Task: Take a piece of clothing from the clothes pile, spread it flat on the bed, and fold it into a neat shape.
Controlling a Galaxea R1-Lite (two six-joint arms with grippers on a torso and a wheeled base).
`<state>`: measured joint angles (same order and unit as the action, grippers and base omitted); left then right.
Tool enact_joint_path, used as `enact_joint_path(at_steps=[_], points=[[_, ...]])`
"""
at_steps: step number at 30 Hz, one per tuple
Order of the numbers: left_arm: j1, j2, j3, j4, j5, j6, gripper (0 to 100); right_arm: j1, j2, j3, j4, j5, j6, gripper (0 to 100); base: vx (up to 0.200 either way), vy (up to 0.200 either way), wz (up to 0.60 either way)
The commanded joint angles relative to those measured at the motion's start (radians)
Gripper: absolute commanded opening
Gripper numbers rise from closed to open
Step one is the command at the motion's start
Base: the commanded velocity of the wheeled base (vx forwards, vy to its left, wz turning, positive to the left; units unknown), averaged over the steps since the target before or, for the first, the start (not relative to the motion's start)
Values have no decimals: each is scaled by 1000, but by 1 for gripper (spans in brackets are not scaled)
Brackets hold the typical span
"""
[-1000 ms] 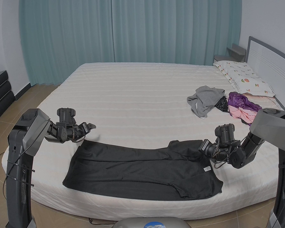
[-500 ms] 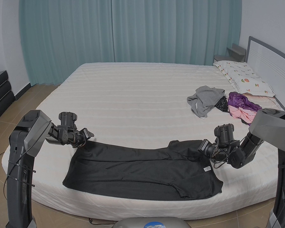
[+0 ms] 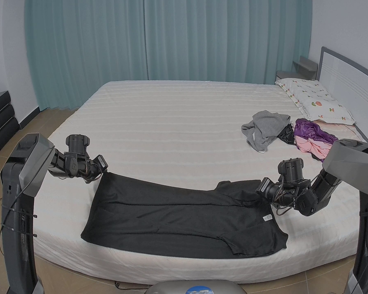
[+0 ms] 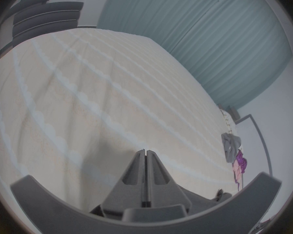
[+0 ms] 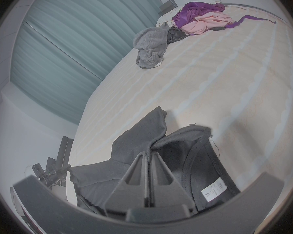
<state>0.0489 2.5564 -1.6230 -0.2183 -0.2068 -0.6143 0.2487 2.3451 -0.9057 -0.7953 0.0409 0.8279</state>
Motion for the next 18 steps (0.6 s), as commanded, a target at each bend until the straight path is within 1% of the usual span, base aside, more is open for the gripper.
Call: enact_joint_path(at_steps=[1, 3, 8, 12, 18], points=[[15, -56, 9, -4, -2, -22, 0, -2, -4, -4, -4, 1, 0, 0, 0, 0, 0], [28, -82, 9, -7, -5, -79, 0, -2, -3, -33, -19, -1, 0, 0, 0, 0, 0], [55, -120, 23, -12, -13, -148, 0, -3, 6, -79, -56, -6, -3, 0, 0, 0, 0], [69, -140, 54, -32, -13, -165, 0, -2, 8, -110, -79, -6, -6, 0, 0, 0, 0], [80, -162, 118, -85, -14, -165, 0, -3, 16, -151, -82, -6, -44, 0, 0, 0, 0]])
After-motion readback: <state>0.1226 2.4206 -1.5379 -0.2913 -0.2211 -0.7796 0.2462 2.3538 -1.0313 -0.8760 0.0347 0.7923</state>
